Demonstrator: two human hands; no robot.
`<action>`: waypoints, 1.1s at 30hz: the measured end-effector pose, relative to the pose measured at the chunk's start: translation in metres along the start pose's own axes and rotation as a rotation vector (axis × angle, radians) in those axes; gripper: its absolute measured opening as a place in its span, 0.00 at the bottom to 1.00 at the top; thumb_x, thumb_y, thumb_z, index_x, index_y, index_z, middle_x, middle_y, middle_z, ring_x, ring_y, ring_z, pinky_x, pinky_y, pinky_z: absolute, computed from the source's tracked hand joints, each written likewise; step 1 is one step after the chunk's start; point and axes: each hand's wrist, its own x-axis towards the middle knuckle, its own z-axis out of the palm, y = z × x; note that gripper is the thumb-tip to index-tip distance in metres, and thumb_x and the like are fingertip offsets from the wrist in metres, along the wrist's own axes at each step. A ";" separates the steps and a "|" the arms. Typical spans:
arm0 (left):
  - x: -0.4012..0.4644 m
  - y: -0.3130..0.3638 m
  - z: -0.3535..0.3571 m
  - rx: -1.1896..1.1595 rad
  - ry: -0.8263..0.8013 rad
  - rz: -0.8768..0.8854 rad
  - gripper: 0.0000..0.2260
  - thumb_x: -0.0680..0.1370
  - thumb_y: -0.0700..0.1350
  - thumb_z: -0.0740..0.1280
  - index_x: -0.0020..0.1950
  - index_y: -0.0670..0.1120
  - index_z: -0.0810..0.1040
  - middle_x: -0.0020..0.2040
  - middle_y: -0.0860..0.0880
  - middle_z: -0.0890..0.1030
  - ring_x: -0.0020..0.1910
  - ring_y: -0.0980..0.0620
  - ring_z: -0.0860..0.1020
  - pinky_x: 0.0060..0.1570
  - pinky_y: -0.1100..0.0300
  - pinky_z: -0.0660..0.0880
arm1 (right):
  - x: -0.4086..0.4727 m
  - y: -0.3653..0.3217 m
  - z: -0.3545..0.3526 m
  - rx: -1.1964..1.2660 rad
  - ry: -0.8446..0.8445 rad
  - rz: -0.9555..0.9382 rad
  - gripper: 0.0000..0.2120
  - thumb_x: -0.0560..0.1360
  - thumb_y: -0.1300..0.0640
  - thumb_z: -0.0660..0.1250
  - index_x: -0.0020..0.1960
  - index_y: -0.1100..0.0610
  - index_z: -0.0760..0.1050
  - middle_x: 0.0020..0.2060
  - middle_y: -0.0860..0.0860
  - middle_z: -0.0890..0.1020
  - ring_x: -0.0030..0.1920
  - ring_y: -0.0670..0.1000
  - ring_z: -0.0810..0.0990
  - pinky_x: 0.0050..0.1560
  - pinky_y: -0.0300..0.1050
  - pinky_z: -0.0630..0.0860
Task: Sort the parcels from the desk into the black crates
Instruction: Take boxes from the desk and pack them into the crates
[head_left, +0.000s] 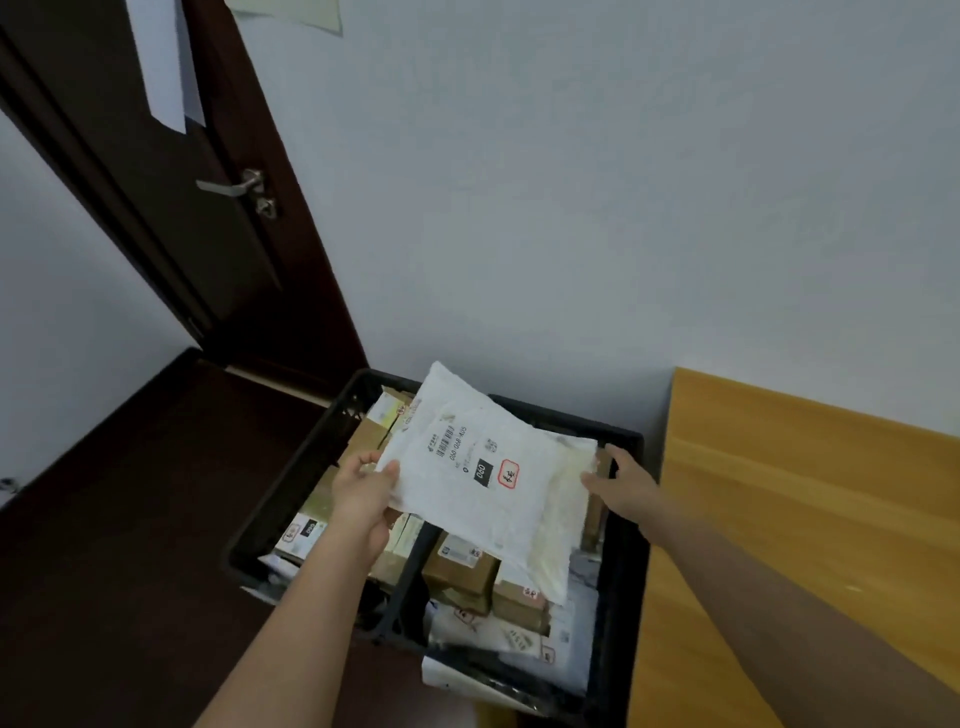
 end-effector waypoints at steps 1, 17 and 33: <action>0.014 0.003 0.003 -0.007 0.012 -0.029 0.05 0.81 0.35 0.63 0.54 0.43 0.72 0.58 0.39 0.79 0.43 0.47 0.80 0.35 0.54 0.76 | 0.014 -0.001 0.007 0.052 -0.041 0.064 0.36 0.81 0.51 0.64 0.81 0.51 0.47 0.79 0.53 0.55 0.76 0.58 0.61 0.69 0.52 0.65; 0.135 -0.030 0.085 0.034 -0.148 -0.294 0.08 0.81 0.35 0.63 0.59 0.42 0.71 0.54 0.42 0.81 0.52 0.44 0.81 0.41 0.54 0.82 | 0.122 0.066 0.068 0.627 -0.015 0.510 0.36 0.78 0.66 0.66 0.79 0.47 0.54 0.70 0.58 0.69 0.63 0.61 0.74 0.63 0.63 0.74; 0.238 -0.175 0.120 1.830 -0.903 0.576 0.41 0.78 0.35 0.63 0.80 0.59 0.42 0.79 0.52 0.33 0.78 0.41 0.38 0.77 0.47 0.50 | 0.185 0.146 0.103 -0.390 0.186 0.111 0.34 0.79 0.60 0.65 0.78 0.43 0.55 0.78 0.48 0.37 0.76 0.56 0.46 0.75 0.51 0.56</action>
